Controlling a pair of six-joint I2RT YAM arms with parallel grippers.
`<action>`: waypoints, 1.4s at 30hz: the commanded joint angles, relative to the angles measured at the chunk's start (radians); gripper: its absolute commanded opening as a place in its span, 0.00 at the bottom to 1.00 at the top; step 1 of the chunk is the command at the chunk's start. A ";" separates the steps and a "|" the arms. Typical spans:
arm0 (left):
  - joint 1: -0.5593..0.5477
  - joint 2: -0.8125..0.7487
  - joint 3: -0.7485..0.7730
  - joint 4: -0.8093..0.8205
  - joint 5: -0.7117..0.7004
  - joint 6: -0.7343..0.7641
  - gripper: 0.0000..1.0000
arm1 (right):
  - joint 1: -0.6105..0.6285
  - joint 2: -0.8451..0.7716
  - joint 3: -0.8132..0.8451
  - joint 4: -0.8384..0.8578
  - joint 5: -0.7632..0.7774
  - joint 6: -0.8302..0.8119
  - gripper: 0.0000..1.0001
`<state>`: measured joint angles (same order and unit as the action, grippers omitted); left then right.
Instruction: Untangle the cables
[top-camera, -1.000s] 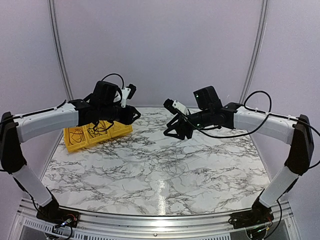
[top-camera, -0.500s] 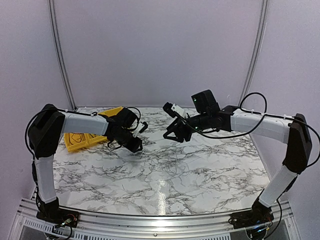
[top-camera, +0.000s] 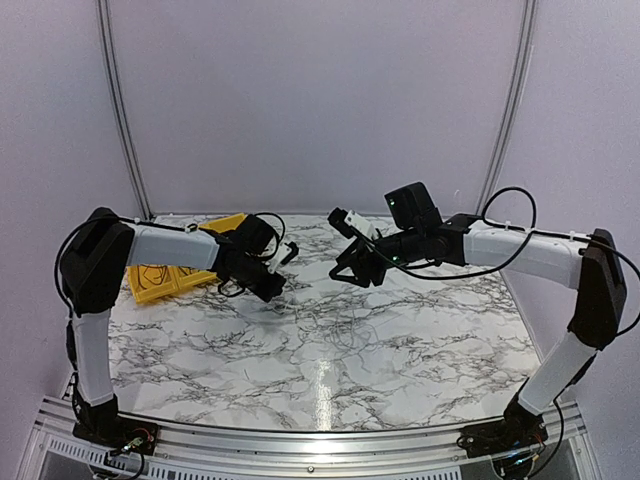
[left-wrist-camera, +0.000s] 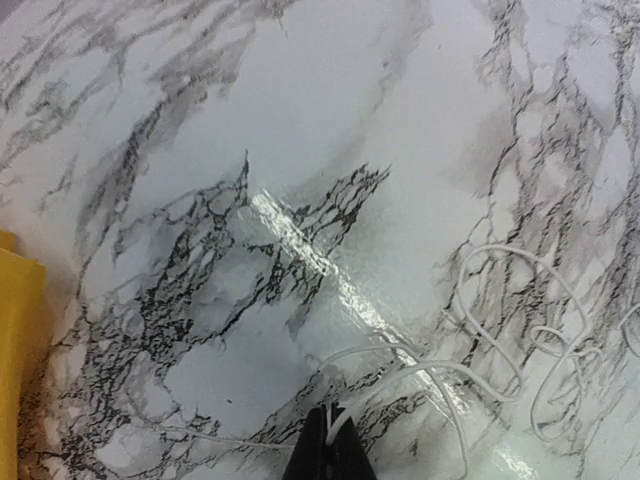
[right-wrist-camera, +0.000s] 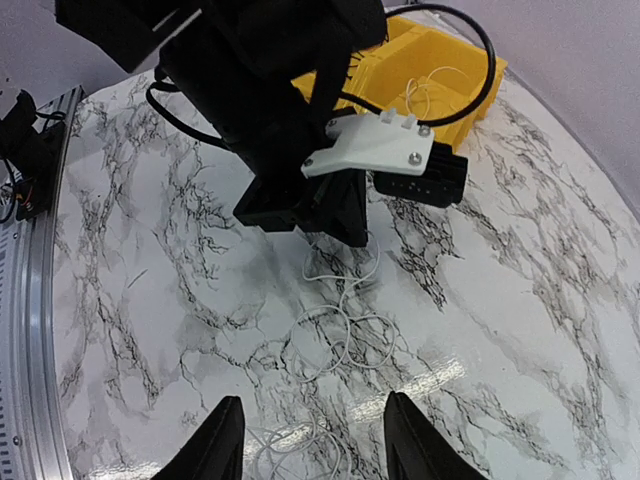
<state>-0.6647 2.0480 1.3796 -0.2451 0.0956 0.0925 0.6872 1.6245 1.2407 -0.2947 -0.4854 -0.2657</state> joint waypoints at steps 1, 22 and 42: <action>-0.003 -0.223 -0.061 0.128 0.024 -0.005 0.00 | 0.006 0.009 0.059 0.017 0.007 -0.005 0.48; -0.024 -0.412 -0.023 0.103 0.000 -0.134 0.00 | 0.024 0.092 0.168 0.039 0.019 -0.007 0.55; 0.173 -0.330 0.181 -0.235 -0.452 -0.186 0.00 | 0.007 -0.169 -0.070 0.008 0.088 -0.092 0.56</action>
<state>-0.5354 1.6752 1.5284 -0.3954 -0.2386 -0.0742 0.7017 1.4857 1.2026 -0.2779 -0.4229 -0.3386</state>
